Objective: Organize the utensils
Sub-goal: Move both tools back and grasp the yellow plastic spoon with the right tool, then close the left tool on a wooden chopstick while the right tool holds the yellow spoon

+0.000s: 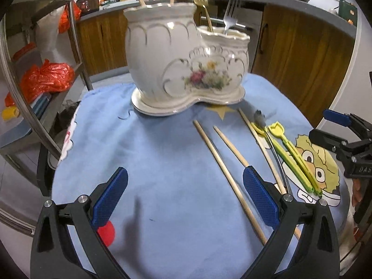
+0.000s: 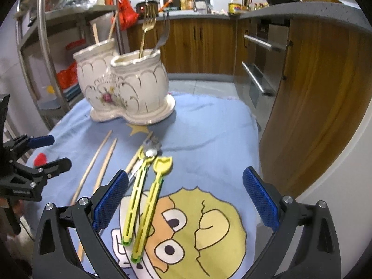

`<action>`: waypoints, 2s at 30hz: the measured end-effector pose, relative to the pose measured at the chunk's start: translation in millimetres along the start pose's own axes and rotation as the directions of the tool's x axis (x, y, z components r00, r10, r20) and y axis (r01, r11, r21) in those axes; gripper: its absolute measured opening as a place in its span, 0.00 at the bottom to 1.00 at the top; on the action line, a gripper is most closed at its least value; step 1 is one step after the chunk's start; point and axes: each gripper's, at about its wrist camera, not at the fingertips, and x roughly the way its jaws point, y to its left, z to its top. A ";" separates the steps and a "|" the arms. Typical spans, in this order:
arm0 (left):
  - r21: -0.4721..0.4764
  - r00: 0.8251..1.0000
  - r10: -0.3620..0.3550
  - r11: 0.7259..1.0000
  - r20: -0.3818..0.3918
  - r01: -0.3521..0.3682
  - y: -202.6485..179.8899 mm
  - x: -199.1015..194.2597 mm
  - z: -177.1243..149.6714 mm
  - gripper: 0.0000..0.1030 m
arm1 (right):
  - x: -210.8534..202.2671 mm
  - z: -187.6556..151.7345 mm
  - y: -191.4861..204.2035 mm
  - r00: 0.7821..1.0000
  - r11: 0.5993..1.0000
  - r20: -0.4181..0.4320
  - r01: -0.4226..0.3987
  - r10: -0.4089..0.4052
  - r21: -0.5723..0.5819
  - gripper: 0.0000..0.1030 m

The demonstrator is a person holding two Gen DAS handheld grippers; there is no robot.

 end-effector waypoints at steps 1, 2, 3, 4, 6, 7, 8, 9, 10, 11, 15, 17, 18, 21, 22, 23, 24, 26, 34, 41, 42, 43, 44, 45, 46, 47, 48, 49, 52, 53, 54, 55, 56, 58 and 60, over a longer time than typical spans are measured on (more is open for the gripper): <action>-0.001 1.000 0.003 1.000 -0.011 -0.003 -1.7 2.2 -0.6 0.95 | 0.7 -0.5 1.1 1.000 1.000 -0.004 -0.003 0.003 -0.004 0.95; -0.002 1.000 0.005 1.000 -0.018 -0.005 -2.6 3.3 -0.3 0.95 | 1.4 -1.1 2.3 1.000 1.000 -0.010 0.000 0.000 -0.008 0.95; -0.004 1.000 0.003 1.000 -0.022 -0.004 -2.8 4.5 -0.8 0.94 | 3.0 -1.2 3.2 1.000 1.000 -0.019 0.008 -0.008 -0.010 0.95; -0.005 1.000 0.001 1.000 -0.026 -0.001 -3.5 5.2 -1.3 0.94 | 3.5 -1.3 3.5 1.000 1.000 -0.025 0.011 -0.011 -0.009 0.95; 0.001 0.999 -0.006 1.000 -0.033 0.006 -6.9 6.0 -2.9 0.94 | 5.9 -1.2 3.5 0.999 1.000 -0.040 0.016 -0.015 0.004 0.95; 0.005 0.999 -0.005 1.000 -0.036 0.005 -7.8 6.4 -3.0 0.94 | 7.2 -0.9 3.4 0.999 1.000 -0.047 0.019 -0.019 0.007 0.94; 0.015 0.999 -0.001 1.000 -0.039 0.001 -10.4 7.0 -4.2 0.94 | 8.5 -1.0 3.7 0.998 1.000 -0.054 0.022 -0.021 0.009 0.93; 0.023 0.999 0.003 1.000 -0.042 -0.002 -12.6 7.6 -5.3 0.94 | 9.7 -1.4 4.2 0.998 1.000 -0.062 0.024 -0.023 0.011 0.93; 0.029 0.999 0.008 1.000 -0.045 -0.007 -14.2 7.9 -6.4 0.94 | 10.9 -1.9 5.1 0.998 1.000 -0.067 0.023 -0.023 0.010 0.92; 0.033 0.999 0.014 0.999 -0.046 -0.013 -15.4 8.4 -7.1 0.94 | 11.4 -2.3 6.1 0.997 1.000 -0.070 0.023 -0.022 0.009 0.88; 0.047 0.998 0.018 0.999 -0.063 -0.015 -20.3 11.7 -9.5 0.79 | 16.7 -5.6 9.4 0.995 1.000 -0.101 0.014 -0.013 0.009 0.66; 0.055 0.997 0.003 0.998 -0.076 0.001 -23.0 13.0 -10.6 0.72 | 19.2 -7.0 10.2 0.993 1.000 -0.119 -0.004 0.006 0.018 0.55; 0.061 0.997 -0.005 0.998 -0.077 0.010 -25.0 13.2 -11.4 0.67 | 20.9 -7.8 10.7 0.991 1.000 -0.132 -0.020 0.023 0.024 0.51; 0.085 0.997 -0.013 0.996 -0.081 0.020 -33.2 14.9 -11.6 0.55 | 23.2 -9.2 14.2 0.988 0.999 -0.147 -0.045 0.048 0.024 0.40; 0.090 0.997 -0.011 0.996 -0.079 0.019 -34.7 14.8 -11.4 0.52 | 24.8 -9.8 16.1 0.987 0.999 -0.155 -0.049 0.051 0.018 0.35; 0.094 0.997 -0.012 0.995 -0.077 0.019 -36.8 15.2 -10.6 0.48 | 26.5 -10.5 17.5 0.986 0.999 -0.162 -0.048 0.050 0.014 0.32; 0.096 0.997 -0.013 0.995 -0.077 0.020 -37.8 15.4 -9.7 0.43 | 27.9 -11.1 18.5 0.985 0.999 -0.167 -0.048 0.049 0.012 0.31; 0.101 0.997 -0.010 0.995 -0.074 0.017 -38.8 16.6 -7.5 0.33 | 27.6 -11.5 20.6 0.986 0.999 -0.162 -0.046 0.045 -0.004 0.25; 0.109 0.994 -0.053 0.992 -0.092 0.063 -24.5 13.8 -3.6 0.08 | 20.6 -9.8 11.9 0.988 0.999 -0.150 -0.052 0.049 -0.013 0.10; 0.114 0.991 -0.063 0.990 -0.122 0.077 -7.1 4.4 -3.3 0.05 | 18.1 -10.1 3.1 0.984 0.998 -0.172 -0.051 0.045 -0.027 0.10; 0.119 0.990 -0.059 0.990 -0.130 0.074 -4.5 4.1 -3.9 0.05 | 20.3 -10.6 2.9 0.981 0.998 -0.186 -0.053 0.047 -0.030 0.11; 0.120 0.989 -0.056 0.990 -0.135 0.072 -2.9 5.2 -4.0 0.05 | 21.4 -11.2 2.3 0.980 0.998 -0.193 -0.055 0.048 -0.028 0.11; 0.116 0.988 -0.058 0.990 -0.142 0.075 -0.5 6.2 -4.7 0.05 | 22.9 -11.8 1.7 0.979 0.998 -0.197 -0.054 0.048 -0.026 0.11; 0.110 0.987 -0.065 0.991 -0.148 0.081 1.0 7.6 -5.0 0.05 | 24.1 -11.9 1.9 0.979 0.998 -0.198 -0.056 0.050 -0.026 0.11; 0.103 0.986 -0.069 0.991 -0.153 0.086 2.1 8.8 -5.3 0.05 | 24.5 -11.7 2.2 0.979 0.998 -0.196 -0.056 0.049 -0.027 0.11; 0.092 0.985 -0.075 0.992 -0.158 0.090 2.6 10.8 -5.2 0.05 | 24.4 -11.7 2.6 0.980 0.998 -0.195 -0.055 0.049 -0.029 0.12; 0.086 0.984 -0.079 0.992 -0.160 0.094 3.4 12.1 -5.0 0.05 | 24.8 -11.4 2.9 0.980 0.998 -0.195 -0.055 0.048 -0.031 0.12; 0.083 0.983 -0.082 0.992 -0.162 0.096 3.4 13.3 -5.0 0.05 | 25.6 -10.8 3.4 0.980 0.998 -0.194 -0.054 0.047 -0.035 0.13; 0.090 0.984 -0.079 0.991 -0.160 0.095 2.1 17.0 -3.4 0.06 | 26.3 -10.1 3.4 0.980 0.997 -0.192 -0.057 0.047 -0.047 0.13; 0.087 0.984 -0.081 0.992 -0.158 0.096 2.5 18.1 -2.7 0.06 | 26.3 -10.0 2.6 0.980 0.997 -0.190 -0.060 0.051 -0.044 0.12; 0.084 0.984 -0.082 0.992 -0.155 0.096 3.0 18.8 -2.1 0.06 | 26.4 -10.0 1.6 0.980 0.997 -0.189 -0.064 0.056 -0.039 0.12; 0.083 0.985 -0.083 0.992 -0.152 0.097 3.0 18.9 -2.3 0.06 | 25.7 -10.0 0.7 0.981 0.997 -0.187 -0.066 0.058 -0.037 0.10; 0.085 0.985 -0.084 0.992 -0.149 0.098 3.2 19.3 -2.3 0.06 | 25.2 -10.0 0.9 0.981 0.997 -0.186 -0.066 0.058 -0.037 0.10; 0.096 0.986 -0.087 0.990 -0.141 0.101 3.4 17.7 -2.9 0.05 | 22.8 -8.9 1.1 0.983 0.997 -0.177 -0.065 0.057 -0.038 0.10; 0.100 0.987 -0.094 0.989 -0.132 0.108 4.1 14.6 -2.9 0.05 | 18.5 -6.3 1.7 0.986 0.997 -0.156 -0.063 0.055 -0.042 0.10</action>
